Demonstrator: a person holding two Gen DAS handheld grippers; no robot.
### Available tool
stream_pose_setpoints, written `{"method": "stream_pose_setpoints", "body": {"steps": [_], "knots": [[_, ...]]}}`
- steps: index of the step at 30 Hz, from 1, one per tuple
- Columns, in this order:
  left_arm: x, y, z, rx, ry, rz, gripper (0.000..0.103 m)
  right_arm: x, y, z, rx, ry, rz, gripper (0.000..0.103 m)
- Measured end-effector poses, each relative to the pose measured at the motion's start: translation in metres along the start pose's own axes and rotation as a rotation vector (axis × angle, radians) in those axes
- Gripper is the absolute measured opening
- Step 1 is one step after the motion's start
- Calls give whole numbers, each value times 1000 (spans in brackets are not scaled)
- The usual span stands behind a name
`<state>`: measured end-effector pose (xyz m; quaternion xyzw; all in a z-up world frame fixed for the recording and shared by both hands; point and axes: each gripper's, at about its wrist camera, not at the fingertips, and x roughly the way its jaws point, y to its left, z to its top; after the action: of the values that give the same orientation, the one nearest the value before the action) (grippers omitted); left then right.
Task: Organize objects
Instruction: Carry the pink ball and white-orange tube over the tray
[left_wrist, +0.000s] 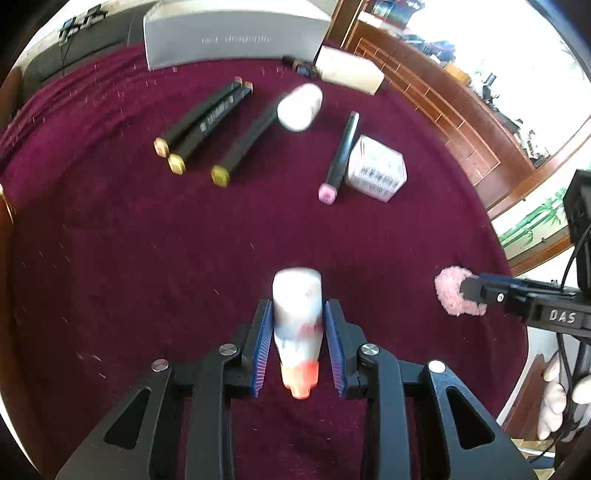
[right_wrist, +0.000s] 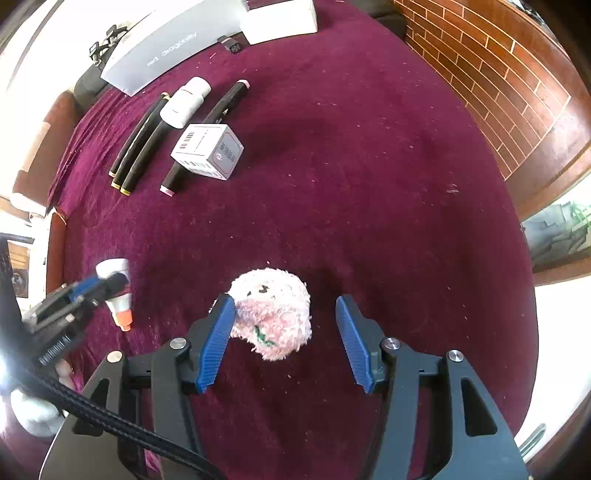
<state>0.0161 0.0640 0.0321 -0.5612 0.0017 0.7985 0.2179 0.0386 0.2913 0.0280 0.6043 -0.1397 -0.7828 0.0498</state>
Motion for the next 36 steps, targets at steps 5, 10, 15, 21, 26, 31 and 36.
{"method": "stream_pose_setpoints", "body": {"steps": [5, 10, 15, 21, 26, 31, 36], "knots": [[6, -21, -9, 78, -68, 88, 31, 4, 6, -1, -27, 3, -12, 57], [7, -18, -8, 85, -66, 80, 22, 10, 11, -4, -42, 12, -21, 60], [-8, -8, -16, 75, -61, 69, 22, 12, 16, -6, -42, 3, -34, 60], [-35, 12, -25, 3, -96, 52, 22, 11, 30, -9, -88, 31, -37, 28], [-56, 33, -33, -68, -133, 42, 22, 4, 45, -12, -115, 31, -9, 27], [-88, 60, -49, -147, -186, 47, 22, -5, 71, -9, -136, 21, 73, 27], [-125, 104, -69, -247, -229, 104, 22, -9, 122, -4, -205, 16, 155, 27]]}}
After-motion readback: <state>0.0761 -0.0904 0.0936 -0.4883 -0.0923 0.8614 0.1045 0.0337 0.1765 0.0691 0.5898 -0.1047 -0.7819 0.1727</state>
